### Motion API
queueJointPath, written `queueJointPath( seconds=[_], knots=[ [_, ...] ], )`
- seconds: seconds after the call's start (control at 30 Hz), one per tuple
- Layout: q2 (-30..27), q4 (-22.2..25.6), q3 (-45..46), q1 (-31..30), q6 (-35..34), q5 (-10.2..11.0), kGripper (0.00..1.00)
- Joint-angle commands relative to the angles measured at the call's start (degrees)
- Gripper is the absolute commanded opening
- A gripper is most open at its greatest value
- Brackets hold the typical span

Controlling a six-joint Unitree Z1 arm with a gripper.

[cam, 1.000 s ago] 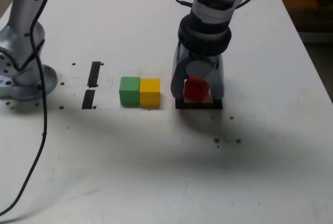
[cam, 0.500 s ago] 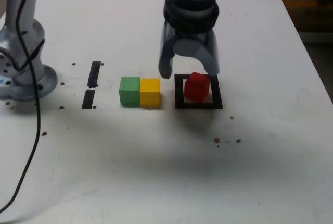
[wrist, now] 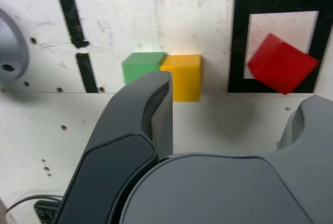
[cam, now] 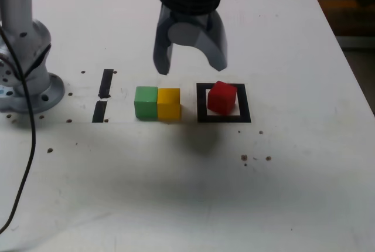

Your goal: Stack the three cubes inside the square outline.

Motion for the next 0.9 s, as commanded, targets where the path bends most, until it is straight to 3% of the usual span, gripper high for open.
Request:
queueJointPath(
  seconds=[0.0, 0.27, 0.53, 0.73, 0.87],
  knots=[
    [-1.4, 0.0, 0.6, 0.1, -0.2, -0.2, 0.87],
    [-2.5, -1.2, 1.0, 1.2, -4.9, -1.6, 0.87],
    [-2.3, -4.1, 3.9, 1.7, -21.4, -3.8, 0.89],
    [-2.5, -11.4, 10.0, 1.9, -34.5, -7.3, 0.89],
    [-2.5, -16.9, 13.6, 2.0, -41.0, -7.9, 0.90]
  ],
)
